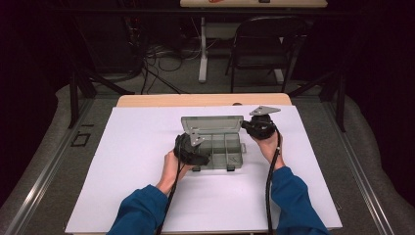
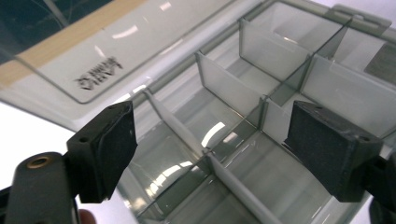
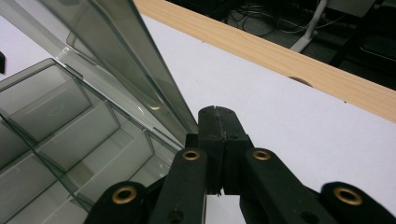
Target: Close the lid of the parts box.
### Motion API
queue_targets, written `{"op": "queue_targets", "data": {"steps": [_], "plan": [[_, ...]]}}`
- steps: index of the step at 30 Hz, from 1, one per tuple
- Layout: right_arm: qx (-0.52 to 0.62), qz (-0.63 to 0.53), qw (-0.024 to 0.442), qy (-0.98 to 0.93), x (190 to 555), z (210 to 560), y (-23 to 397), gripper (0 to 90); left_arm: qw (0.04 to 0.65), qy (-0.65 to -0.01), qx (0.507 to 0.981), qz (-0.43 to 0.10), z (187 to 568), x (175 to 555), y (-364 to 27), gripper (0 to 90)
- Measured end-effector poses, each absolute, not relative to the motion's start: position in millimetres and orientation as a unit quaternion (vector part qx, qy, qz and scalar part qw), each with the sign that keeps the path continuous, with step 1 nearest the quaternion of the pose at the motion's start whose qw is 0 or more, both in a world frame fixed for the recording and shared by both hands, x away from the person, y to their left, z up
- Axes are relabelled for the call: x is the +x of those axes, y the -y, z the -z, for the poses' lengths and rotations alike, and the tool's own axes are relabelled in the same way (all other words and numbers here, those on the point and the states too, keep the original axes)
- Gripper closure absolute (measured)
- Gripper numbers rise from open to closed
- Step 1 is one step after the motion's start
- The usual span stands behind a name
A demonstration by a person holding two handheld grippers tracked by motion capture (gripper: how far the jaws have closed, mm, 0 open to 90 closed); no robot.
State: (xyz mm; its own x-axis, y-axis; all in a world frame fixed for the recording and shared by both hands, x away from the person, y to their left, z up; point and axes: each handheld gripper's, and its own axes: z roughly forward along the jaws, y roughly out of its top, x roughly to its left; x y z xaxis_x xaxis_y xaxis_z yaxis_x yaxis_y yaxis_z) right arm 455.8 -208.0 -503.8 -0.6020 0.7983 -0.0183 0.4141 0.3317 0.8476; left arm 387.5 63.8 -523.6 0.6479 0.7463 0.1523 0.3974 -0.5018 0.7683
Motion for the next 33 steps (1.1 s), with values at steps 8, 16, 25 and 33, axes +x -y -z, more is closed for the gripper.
{"op": "queue_targets", "data": {"steps": [8, 16, 25, 33], "plan": [[0.385, -0.428, 0.224, -0.786, 455.3, 503.5, 207.6, 89.8, 0.379, -0.351, 0.819, -0.251, 504.7, 383.0, -86.1, 5.9], [0.384, -0.425, 0.225, -0.788, 454.9, 503.0, 207.3, 89.9, 0.377, -0.362, 0.807, -0.276, 488.9, 386.4, -103.1, 0.2], [0.385, -0.425, 0.224, -0.788, 455.0, 503.0, 207.3, 89.8, 0.375, -0.356, 0.808, -0.282, 479.5, 402.1, -114.6, 4.2], [0.382, -0.423, 0.222, -0.791, 455.8, 503.9, 207.7, 89.7, 0.389, -0.346, 0.807, -0.280, 474.5, 410.7, -117.2, 25.9]]}}
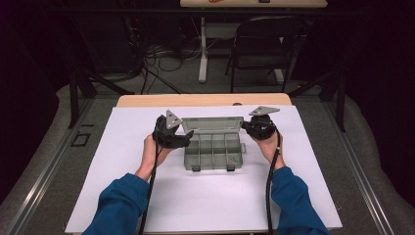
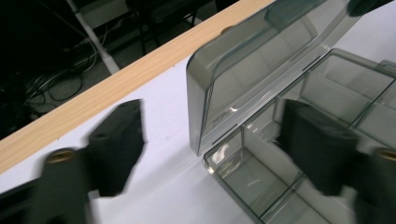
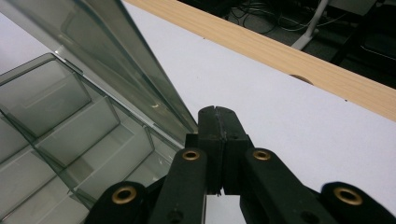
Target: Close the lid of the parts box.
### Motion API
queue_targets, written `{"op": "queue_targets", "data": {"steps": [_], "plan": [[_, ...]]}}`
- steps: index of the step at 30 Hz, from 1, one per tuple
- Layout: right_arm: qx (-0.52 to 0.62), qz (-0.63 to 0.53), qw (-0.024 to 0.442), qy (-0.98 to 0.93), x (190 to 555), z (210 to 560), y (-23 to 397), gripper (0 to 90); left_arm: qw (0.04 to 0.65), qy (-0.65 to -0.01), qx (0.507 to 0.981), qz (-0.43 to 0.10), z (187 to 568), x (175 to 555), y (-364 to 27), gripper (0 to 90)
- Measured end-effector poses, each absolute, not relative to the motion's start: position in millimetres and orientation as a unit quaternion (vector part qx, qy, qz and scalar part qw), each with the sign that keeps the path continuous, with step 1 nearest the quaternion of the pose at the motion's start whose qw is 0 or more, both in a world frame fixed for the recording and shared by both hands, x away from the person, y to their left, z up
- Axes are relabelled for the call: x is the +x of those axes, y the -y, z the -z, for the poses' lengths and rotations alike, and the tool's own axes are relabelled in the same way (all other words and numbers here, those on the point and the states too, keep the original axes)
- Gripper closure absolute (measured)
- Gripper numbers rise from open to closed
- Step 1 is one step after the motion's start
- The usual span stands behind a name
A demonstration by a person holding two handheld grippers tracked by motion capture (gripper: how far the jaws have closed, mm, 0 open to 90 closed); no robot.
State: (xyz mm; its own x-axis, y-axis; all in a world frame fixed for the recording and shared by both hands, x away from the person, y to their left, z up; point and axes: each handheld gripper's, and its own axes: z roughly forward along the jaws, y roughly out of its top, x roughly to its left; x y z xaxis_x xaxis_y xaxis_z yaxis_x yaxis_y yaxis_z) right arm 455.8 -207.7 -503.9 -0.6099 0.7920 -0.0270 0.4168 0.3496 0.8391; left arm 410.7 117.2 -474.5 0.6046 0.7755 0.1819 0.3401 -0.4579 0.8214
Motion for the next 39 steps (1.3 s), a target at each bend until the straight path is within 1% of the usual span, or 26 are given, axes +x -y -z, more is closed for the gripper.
{"op": "queue_targets", "data": {"steps": [8, 12, 18, 22, 25, 30, 32, 34, 39], "plan": [[0.383, -0.421, 0.222, -0.792, 455.9, 504.1, 208.0, 89.5, 0.409, -0.329, 0.797, -0.297, 470.5, 410.4, -117.8, 56.1], [0.383, -0.421, 0.220, -0.792, 456.0, 504.0, 208.3, 89.0, 0.413, -0.322, 0.800, -0.294, 471.0, 410.7, -117.1, 66.0], [0.386, -0.420, 0.218, -0.792, 455.9, 503.1, 209.8, 87.3, 0.413, -0.322, 0.800, -0.293, 471.3, 411.0, -117.8, 68.6], [0.385, -0.416, 0.216, -0.795, 455.3, 500.8, 211.8, 83.0, 0.413, -0.322, 0.800, -0.293, 471.3, 411.0, -118.0, 68.9], [0.386, -0.411, 0.214, -0.798, 454.6, 497.7, 215.2, 74.8, 0.413, -0.322, 0.800, -0.293, 471.4, 411.1, -118.0, 68.8], [0.390, -0.402, 0.194, -0.805, 452.5, 490.4, 223.2, 55.4, 0.412, -0.322, 0.801, -0.292, 471.2, 411.0, -118.1, 68.8], [0.388, -0.395, 0.189, -0.811, 451.3, 487.9, 225.1, 50.8, 0.411, -0.322, 0.801, -0.293, 471.1, 411.1, -118.0, 68.8], [0.382, -0.383, 0.189, -0.820, 449.2, 485.0, 224.9, 43.3, 0.410, -0.322, 0.801, -0.294, 470.9, 411.2, -117.6, 68.8], [0.373, -0.384, 0.190, -0.823, 444.1, 477.1, 221.3, 36.9, 0.410, -0.321, 0.801, -0.294, 470.9, 411.4, -117.7, 68.8]]}}
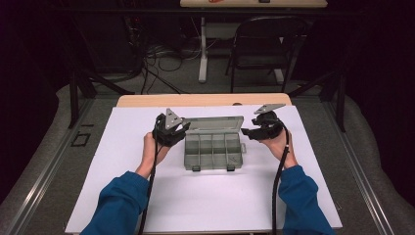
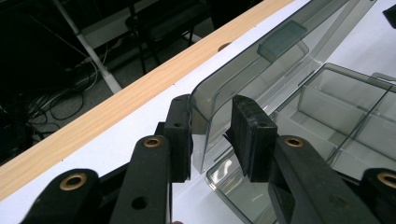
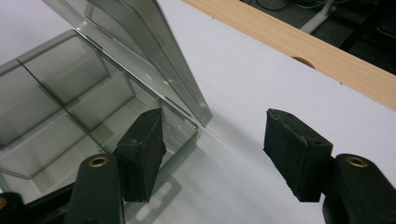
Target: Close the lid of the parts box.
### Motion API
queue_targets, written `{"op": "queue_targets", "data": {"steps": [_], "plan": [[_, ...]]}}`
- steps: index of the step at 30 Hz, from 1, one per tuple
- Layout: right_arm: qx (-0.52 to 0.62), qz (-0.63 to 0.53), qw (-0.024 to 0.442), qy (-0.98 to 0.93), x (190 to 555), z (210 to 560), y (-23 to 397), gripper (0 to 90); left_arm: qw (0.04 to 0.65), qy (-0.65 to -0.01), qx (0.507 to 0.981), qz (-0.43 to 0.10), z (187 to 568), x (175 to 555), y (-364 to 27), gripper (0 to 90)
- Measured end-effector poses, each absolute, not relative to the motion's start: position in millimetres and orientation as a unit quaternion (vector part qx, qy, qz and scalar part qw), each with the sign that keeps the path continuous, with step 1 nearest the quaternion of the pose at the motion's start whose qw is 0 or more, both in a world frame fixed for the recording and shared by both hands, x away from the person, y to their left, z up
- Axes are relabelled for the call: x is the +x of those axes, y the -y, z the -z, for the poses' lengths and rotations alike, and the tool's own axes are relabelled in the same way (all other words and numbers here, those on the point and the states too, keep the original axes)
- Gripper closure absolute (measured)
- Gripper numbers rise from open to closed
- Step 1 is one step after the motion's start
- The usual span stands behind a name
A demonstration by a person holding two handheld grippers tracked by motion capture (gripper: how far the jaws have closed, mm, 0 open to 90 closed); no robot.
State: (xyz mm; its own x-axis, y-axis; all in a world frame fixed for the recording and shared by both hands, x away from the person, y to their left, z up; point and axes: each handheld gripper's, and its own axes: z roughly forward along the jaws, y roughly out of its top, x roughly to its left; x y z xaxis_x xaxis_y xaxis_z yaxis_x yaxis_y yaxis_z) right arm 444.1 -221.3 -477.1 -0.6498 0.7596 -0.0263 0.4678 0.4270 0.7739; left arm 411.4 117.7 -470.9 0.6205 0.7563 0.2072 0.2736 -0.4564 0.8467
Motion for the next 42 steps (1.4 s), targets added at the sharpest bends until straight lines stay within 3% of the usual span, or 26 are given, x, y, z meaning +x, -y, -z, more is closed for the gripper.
{"op": "queue_targets", "data": {"steps": [9, 27, 42], "plan": [[0.360, -0.411, 0.199, -0.814, 437.1, 462.7, 204.7, 38.7, 0.410, -0.320, 0.802, -0.293, 470.7, 411.3, -117.8, 68.9], [0.348, -0.439, 0.220, -0.799, 427.1, 454.7, 200.5, 66.9, 0.406, -0.318, 0.807, -0.288, 469.1, 410.1, -118.4, 68.8], [0.338, -0.429, 0.230, -0.805, 416.0, 457.8, 199.1, 69.0, 0.408, -0.319, 0.810, -0.275, 471.2, 403.4, -120.5, 67.3]]}}
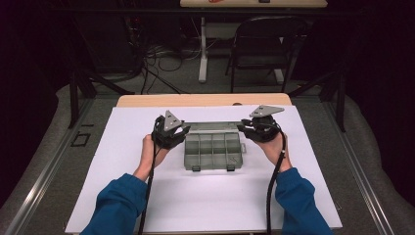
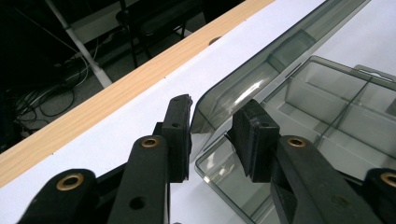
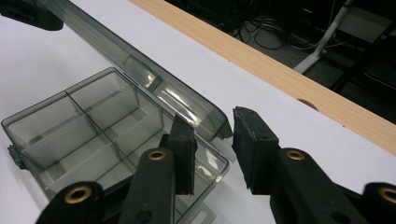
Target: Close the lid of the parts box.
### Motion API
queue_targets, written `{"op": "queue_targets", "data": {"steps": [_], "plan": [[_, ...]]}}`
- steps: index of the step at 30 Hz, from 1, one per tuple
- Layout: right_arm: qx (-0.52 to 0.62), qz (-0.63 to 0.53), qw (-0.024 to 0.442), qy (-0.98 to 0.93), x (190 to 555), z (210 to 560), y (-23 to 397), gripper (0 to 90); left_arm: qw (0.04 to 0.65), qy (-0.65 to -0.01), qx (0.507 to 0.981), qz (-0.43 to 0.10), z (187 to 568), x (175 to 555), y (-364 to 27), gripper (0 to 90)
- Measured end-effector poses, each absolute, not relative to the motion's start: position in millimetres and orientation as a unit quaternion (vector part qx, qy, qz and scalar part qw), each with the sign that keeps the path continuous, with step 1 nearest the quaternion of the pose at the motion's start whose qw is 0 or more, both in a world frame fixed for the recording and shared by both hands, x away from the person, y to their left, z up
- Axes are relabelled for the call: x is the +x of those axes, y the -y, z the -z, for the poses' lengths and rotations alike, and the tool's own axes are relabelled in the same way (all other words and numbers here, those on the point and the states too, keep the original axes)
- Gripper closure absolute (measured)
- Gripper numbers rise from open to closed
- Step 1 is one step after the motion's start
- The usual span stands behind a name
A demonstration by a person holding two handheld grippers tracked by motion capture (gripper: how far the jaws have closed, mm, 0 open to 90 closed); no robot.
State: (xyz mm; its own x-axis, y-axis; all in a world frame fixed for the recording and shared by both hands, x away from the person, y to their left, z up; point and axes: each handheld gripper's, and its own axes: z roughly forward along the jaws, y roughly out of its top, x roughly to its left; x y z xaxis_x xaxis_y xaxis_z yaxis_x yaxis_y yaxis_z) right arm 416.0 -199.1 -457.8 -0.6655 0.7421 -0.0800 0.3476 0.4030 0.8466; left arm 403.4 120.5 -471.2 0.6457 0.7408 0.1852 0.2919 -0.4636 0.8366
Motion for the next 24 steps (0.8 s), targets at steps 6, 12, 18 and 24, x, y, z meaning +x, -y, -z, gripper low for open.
{"op": "queue_targets", "data": {"steps": [6, 12, 18, 24], "plan": [[0.335, -0.427, 0.236, -0.806, 410.0, 460.8, 198.9, 68.8, 0.409, -0.316, 0.811, -0.275, 472.8, 400.4, -121.3, 66.6], [0.333, -0.428, 0.239, -0.806, 404.3, 462.8, 199.4, 68.9, 0.412, -0.318, 0.810, -0.270, 474.6, 397.7, -121.3, 65.9], [0.332, -0.427, 0.243, -0.805, 399.9, 464.5, 199.3, 68.7, 0.412, -0.316, 0.811, -0.268, 476.0, 395.9, -121.6, 65.3], [0.328, -0.426, 0.247, -0.807, 396.6, 465.6, 199.9, 68.5, 0.411, -0.311, 0.814, -0.267, 477.5, 393.7, -122.1, 64.9]]}}
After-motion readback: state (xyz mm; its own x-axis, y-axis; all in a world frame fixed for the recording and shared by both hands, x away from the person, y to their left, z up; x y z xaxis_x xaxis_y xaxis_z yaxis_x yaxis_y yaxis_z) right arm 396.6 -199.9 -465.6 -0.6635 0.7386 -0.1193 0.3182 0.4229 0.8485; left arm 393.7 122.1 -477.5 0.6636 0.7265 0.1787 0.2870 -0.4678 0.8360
